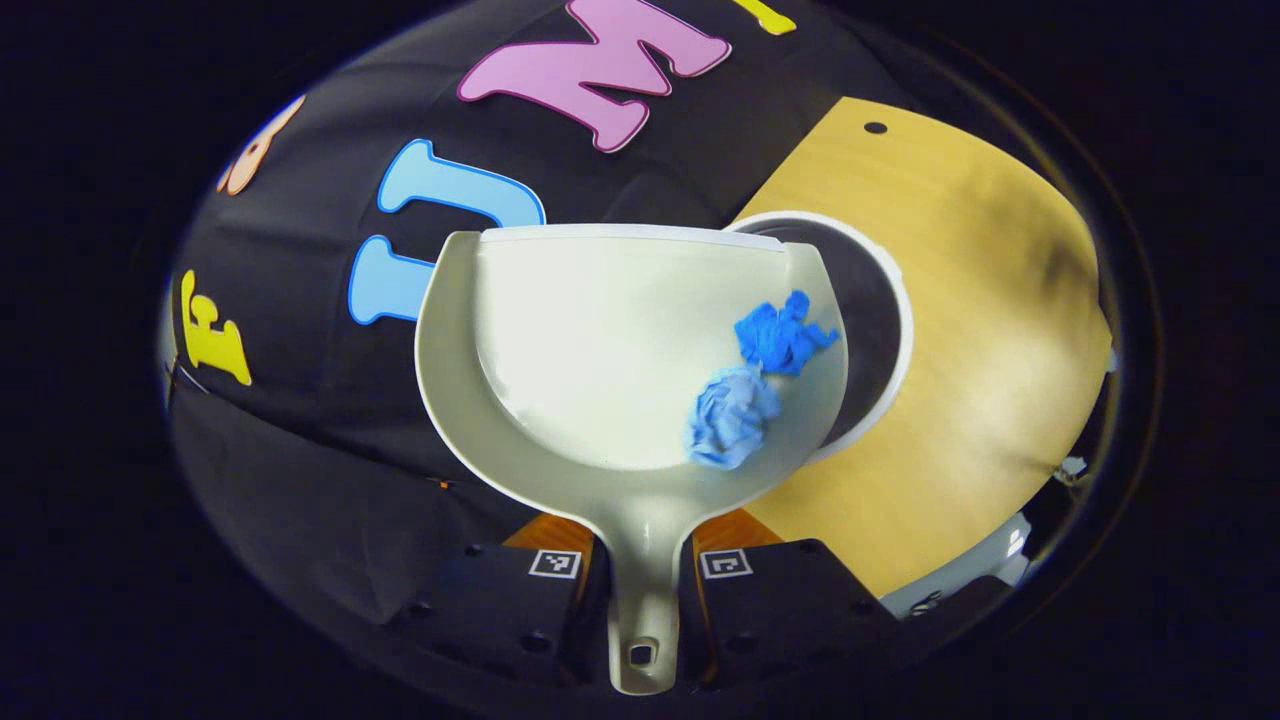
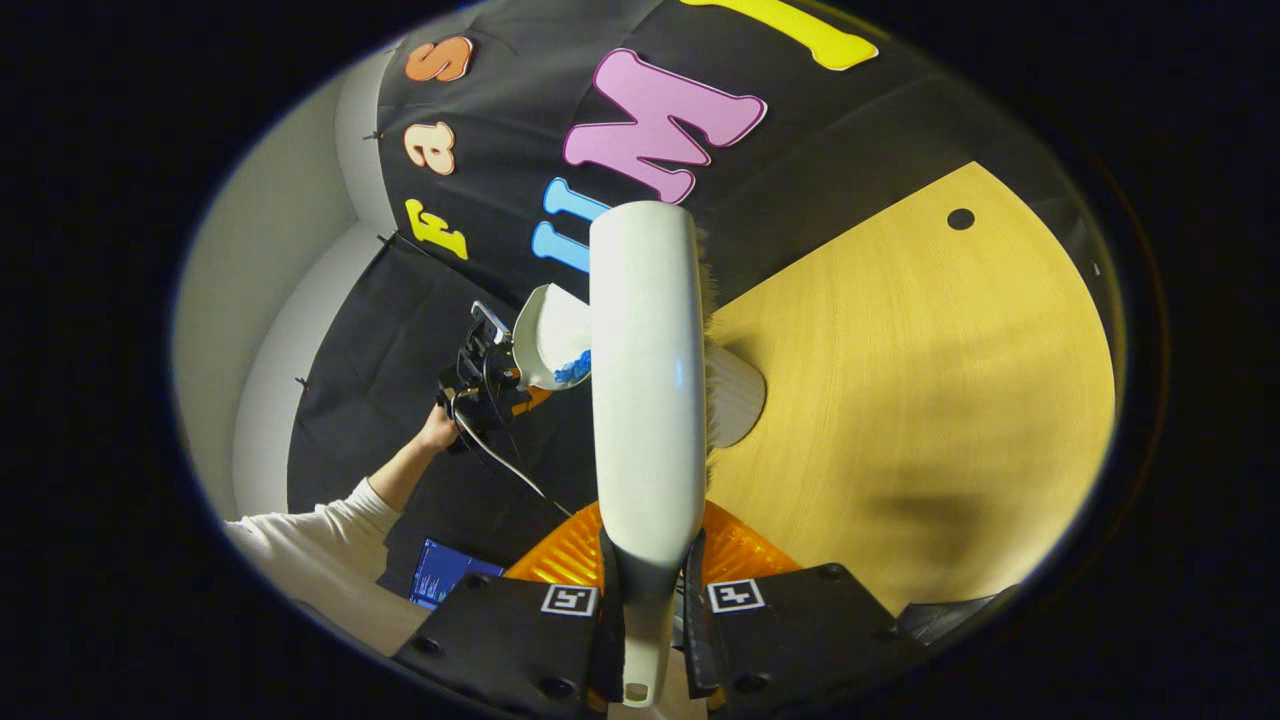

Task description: Pick up the small broom and dustpan from the desktop, sweep the trash into the dustpan with the broom, and then empty the trash into the garbage bin.

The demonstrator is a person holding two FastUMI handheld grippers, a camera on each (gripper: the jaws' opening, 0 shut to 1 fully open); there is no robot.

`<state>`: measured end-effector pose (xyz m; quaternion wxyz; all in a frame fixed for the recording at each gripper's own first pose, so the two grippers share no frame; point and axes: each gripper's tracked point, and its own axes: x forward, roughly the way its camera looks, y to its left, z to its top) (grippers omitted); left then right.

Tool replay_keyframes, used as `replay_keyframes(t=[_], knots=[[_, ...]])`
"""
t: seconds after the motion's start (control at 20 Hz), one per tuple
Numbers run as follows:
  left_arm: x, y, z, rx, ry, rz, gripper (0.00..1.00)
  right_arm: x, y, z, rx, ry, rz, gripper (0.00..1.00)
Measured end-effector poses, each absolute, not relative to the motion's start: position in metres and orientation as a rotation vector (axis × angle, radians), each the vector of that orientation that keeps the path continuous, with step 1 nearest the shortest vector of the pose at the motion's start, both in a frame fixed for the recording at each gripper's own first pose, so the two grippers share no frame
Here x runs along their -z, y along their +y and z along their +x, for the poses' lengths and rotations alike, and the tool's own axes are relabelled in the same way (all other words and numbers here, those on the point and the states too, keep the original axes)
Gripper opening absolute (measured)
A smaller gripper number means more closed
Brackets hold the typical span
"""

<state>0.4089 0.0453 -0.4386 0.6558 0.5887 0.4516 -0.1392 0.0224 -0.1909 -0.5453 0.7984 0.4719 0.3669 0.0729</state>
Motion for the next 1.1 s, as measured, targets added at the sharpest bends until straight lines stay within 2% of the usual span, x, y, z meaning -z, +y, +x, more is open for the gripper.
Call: replay_keyframes(t=[0.2, 0.4, 0.6, 0.7, 0.8, 0.9, 1.0, 1.1], knots=[[0.426, 0.062, 0.427, 0.281, 0.976, 1.598, 0.27, 0.549, -0.193, 0.024, -0.146, 0.794, 1.023, 0.25], [0.411, 0.07, 0.438, 0.241, 0.843, 1.856, 0.27, 0.556, -0.192, 0.018, -0.14, 0.824, 1.008, 0.25], [0.409, 0.066, 0.44, 0.227, 0.767, 1.875, 0.27, 0.561, -0.189, 0.018, -0.138, 0.843, 1.003, 0.25], [0.412, 0.059, 0.44, 0.248, 0.723, 1.795, 0.27, 0.562, -0.189, 0.02, -0.129, 0.847, 1.0, 0.25], [0.422, 0.045, 0.434, 0.288, 0.712, 1.61, 0.27, 0.566, -0.192, 0.022, -0.09, 0.861, 0.996, 0.26], [0.438, 0.019, 0.417, 0.346, 0.745, 1.335, 0.27, 0.583, -0.201, 0.026, 0.02, 0.912, 0.959, 0.25], [0.468, -0.028, 0.389, 0.466, 0.752, 1.049, 0.27, 0.605, -0.213, 0.025, 0.144, 0.987, 0.869, 0.25], [0.507, -0.074, 0.361, 0.577, 0.823, 0.79, 0.27, 0.627, -0.217, 0.023, 0.226, 1.057, 0.791, 0.26]])
